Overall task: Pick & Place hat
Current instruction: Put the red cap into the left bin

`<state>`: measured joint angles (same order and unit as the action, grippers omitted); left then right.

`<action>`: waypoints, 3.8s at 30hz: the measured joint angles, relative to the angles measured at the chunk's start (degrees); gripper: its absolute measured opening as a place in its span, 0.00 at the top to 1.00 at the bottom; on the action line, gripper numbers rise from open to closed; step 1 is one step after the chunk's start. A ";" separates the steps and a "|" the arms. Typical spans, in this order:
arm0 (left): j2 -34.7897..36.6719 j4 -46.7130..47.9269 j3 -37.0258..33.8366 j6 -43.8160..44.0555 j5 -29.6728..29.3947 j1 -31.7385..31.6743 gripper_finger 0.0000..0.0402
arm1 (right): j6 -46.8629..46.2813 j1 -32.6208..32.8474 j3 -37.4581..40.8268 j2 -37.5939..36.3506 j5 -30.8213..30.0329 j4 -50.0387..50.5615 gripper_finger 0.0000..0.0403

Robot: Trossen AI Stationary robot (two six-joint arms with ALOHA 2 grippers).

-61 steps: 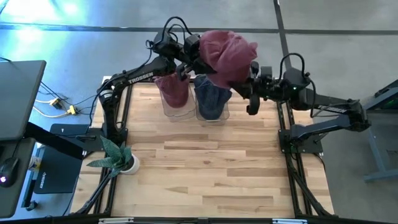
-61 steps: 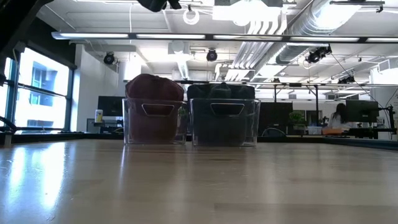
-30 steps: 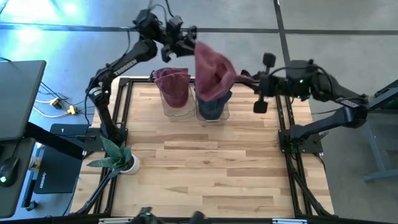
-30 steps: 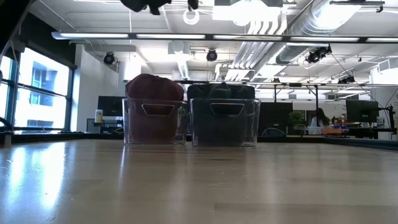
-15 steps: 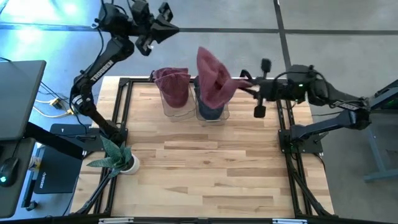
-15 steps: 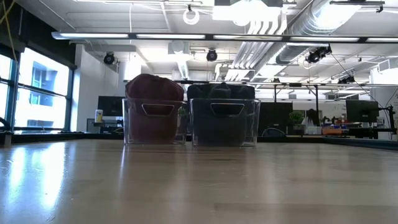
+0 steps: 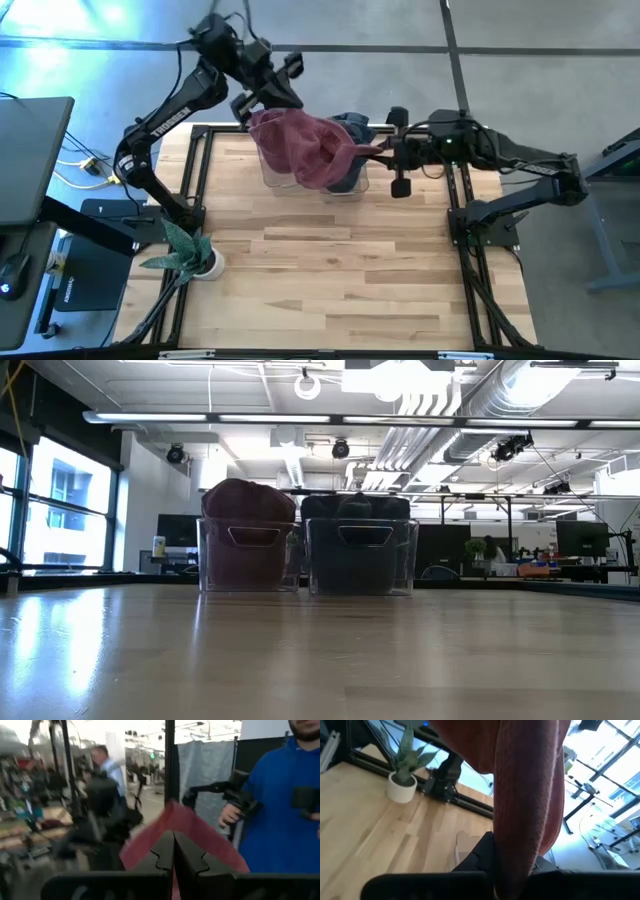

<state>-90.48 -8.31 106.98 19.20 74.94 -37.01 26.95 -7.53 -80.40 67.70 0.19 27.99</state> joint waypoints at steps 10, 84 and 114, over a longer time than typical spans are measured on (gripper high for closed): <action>0.10 42.42 0.02 -27.48 -11.26 1.07 1.00 | -2.93 -0.02 0.00 -1.91 -0.32 1.46 0.98; 9.49 40.24 0.00 -25.44 -25.99 4.76 0.84 | -11.55 -19.68 -0.09 4.63 34.20 0.16 0.98; 8.84 50.05 0.00 -21.33 -49.23 15.67 0.52 | -12.65 -23.26 -0.04 4.68 31.69 -2.23 0.97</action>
<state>-81.64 41.74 106.98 -2.12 25.71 -21.34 14.30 -30.79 -80.44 72.38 31.88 25.76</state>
